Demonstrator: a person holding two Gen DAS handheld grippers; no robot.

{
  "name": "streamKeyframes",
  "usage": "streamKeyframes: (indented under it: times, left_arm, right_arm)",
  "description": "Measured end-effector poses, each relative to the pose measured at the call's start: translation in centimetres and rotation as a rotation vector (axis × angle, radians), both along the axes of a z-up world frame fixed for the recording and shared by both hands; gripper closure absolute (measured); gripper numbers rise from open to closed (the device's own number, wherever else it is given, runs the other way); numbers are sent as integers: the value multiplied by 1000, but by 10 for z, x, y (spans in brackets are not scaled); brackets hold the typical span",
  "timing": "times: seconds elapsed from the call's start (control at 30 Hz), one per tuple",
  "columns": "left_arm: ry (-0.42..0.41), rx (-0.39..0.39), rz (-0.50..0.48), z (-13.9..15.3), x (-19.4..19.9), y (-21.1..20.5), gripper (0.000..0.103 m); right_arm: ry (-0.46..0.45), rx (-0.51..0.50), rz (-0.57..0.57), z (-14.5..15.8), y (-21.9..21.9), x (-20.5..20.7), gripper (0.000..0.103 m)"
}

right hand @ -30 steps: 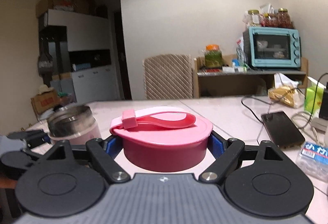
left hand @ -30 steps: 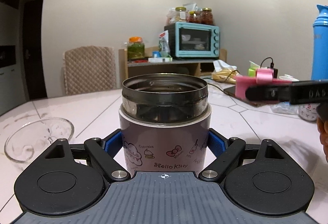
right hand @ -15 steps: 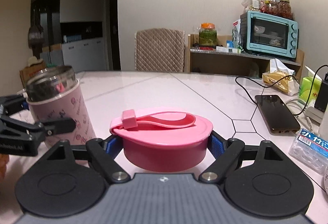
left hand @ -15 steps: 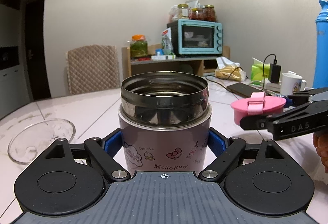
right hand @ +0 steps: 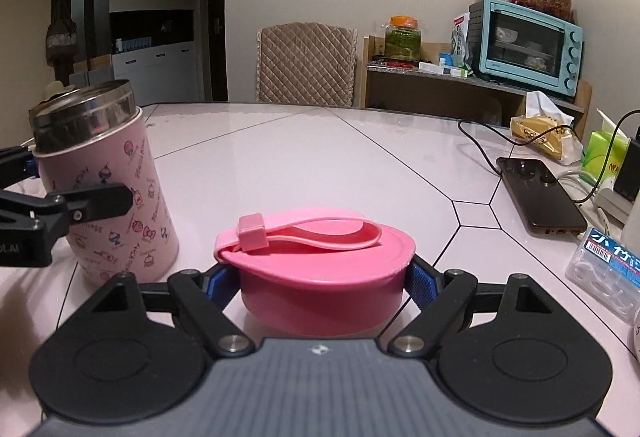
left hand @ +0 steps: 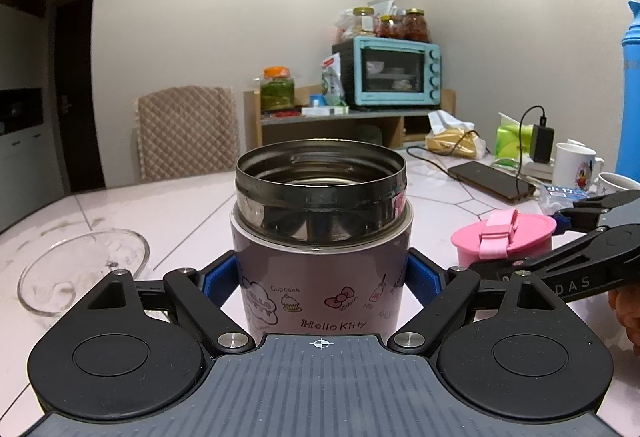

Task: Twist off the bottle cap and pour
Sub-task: 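Lower the pink lid onto the table and open the right gripper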

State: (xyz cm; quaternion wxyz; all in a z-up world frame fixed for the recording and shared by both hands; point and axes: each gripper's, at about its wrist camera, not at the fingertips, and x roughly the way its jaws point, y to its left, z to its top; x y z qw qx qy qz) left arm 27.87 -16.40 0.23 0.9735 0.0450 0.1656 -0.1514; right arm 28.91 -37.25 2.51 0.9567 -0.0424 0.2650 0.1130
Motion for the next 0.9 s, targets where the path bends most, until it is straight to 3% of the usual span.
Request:
streamKeyframes:
  times: [0.9]
  left_arm:
    - [1,12,20,3,-8,-1,10]
  right_arm:
    - [53,-37,1,-11,-5,10,18]
